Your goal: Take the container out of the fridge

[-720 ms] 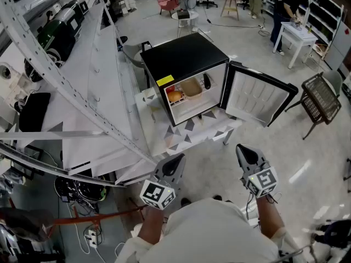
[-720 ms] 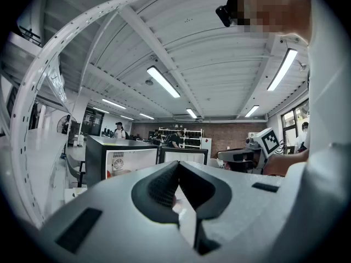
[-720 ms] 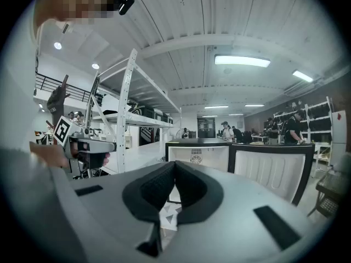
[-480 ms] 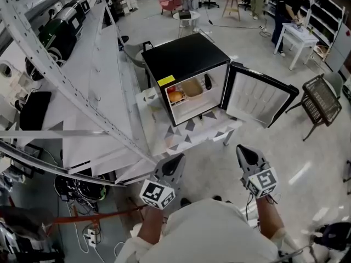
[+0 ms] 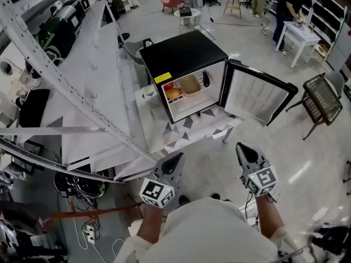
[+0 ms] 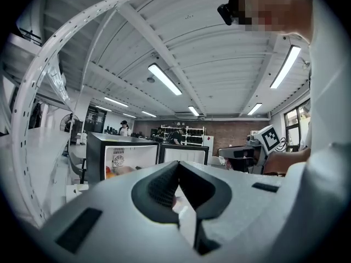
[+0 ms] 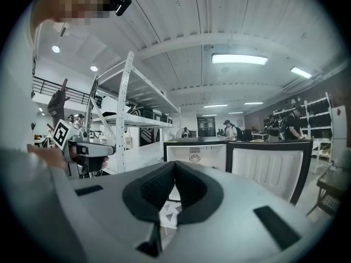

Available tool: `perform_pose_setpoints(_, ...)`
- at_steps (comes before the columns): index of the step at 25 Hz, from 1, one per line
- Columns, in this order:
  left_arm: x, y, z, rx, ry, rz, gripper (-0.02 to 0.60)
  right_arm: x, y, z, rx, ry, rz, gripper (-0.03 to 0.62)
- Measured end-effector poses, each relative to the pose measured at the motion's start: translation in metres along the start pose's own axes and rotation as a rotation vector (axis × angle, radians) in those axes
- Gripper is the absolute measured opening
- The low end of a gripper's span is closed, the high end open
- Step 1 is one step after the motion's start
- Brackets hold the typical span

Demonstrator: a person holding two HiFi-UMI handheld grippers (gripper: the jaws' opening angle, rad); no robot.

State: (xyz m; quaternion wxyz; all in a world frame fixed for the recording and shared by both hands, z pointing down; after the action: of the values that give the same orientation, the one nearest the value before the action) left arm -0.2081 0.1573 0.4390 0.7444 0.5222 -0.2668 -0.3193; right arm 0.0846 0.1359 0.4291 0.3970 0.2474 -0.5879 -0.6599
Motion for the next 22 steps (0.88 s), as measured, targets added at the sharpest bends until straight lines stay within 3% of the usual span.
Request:
perform_pose_setpoints(14, 0.024, 0.019, -0.046, -0.049, -0.055, -0.044, 0.002, -0.039, 0.023, -0.039, -0.023, -0.042, 0.018, 0.006)
perform_pose_setpoints(18, 0.033, 0.027, -0.061, -0.048, -0.083, -0.024, 0.002, -0.047, 0.026, -0.048, -0.079, -0.055, 0.013, 0.006)
perform_pose_setpoints(22, 0.039, 0.036, -0.074, -0.048, -0.113, -0.002, 0.002, -0.05, 0.033, -0.056, -0.058, -0.079, 0.009, 0.006)
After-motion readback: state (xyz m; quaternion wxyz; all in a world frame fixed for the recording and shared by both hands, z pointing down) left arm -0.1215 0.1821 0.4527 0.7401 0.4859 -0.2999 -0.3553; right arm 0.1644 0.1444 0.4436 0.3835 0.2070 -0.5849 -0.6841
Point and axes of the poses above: the fingertips, and each gripper's own axes: x forward along the fingers, z to its left, y out of its underside, the point moved 8 cm from there along -x, backward along the fingers, and after that the axes turned 12 degrees about -x, right-handed, at the moved point
